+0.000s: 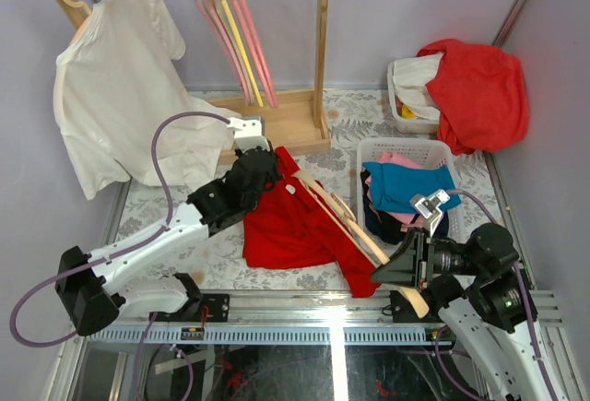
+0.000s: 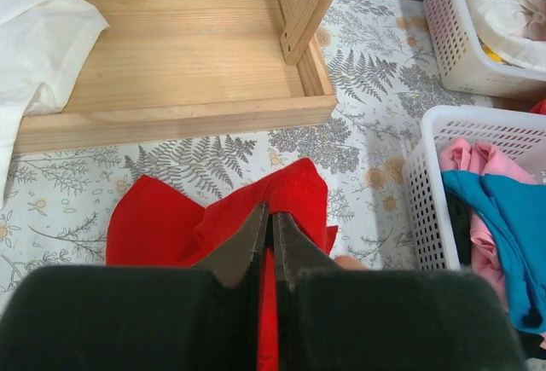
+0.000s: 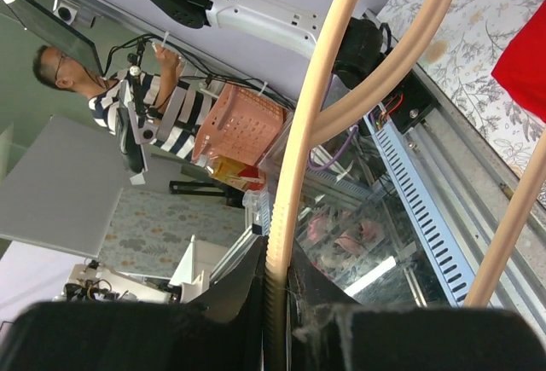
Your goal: Place the t-shirt on the hanger
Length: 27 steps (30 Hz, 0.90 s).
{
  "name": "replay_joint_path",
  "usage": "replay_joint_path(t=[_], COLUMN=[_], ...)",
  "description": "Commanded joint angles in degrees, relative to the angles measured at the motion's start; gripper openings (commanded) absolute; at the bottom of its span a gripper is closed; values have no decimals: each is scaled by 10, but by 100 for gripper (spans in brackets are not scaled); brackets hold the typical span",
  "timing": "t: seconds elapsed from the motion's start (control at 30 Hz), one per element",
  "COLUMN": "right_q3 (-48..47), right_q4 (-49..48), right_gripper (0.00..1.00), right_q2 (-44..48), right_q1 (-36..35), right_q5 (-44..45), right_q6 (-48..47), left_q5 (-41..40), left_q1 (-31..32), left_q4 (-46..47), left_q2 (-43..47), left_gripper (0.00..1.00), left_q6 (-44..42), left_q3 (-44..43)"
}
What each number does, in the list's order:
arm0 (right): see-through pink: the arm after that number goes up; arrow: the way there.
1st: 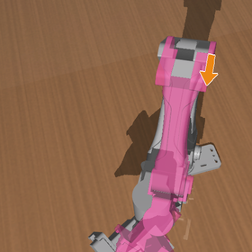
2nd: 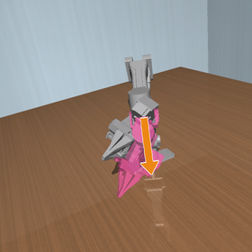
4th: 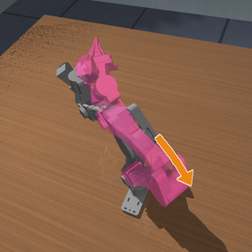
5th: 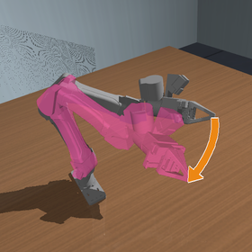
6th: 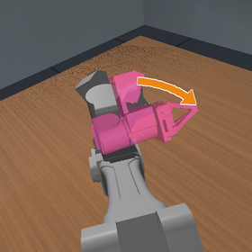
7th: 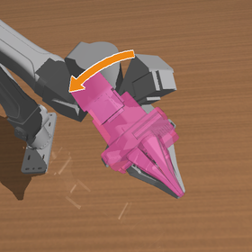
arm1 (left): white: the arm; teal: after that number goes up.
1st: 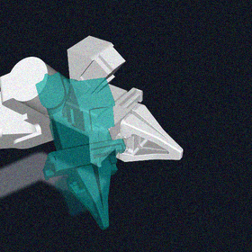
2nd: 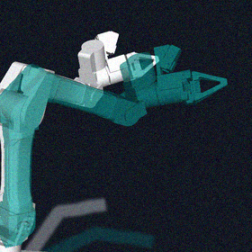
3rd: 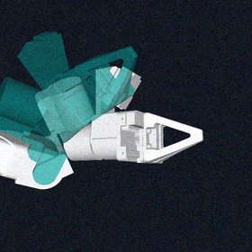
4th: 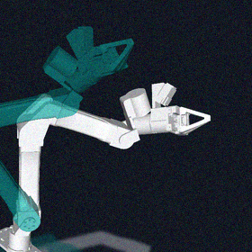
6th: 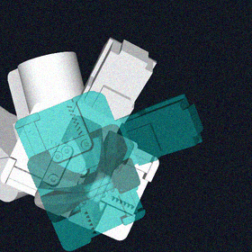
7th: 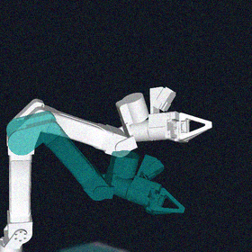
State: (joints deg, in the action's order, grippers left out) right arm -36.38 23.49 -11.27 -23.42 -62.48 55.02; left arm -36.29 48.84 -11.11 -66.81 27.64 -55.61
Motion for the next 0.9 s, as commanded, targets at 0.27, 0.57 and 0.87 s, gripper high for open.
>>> replay_joint_path(t=[0.27,0.57,0.87], right_q3=[-62,-122,-57], right_q4=[48,82,54], right_gripper=[0,0,0], right_q2=[-42,-67,-52], right_q1=[-19,-23,-23], right_q5=[-50,-43,-39], right_q6=[64,35,46], left_q5=[23,31,36], left_q1=[-24,-30,-30], left_q4=[68,59,52], left_q2=[-31,-29,-15], left_gripper=[0,0,0], left_q6=[-17,-15,-16], left_q3=[-39,-39,-47])
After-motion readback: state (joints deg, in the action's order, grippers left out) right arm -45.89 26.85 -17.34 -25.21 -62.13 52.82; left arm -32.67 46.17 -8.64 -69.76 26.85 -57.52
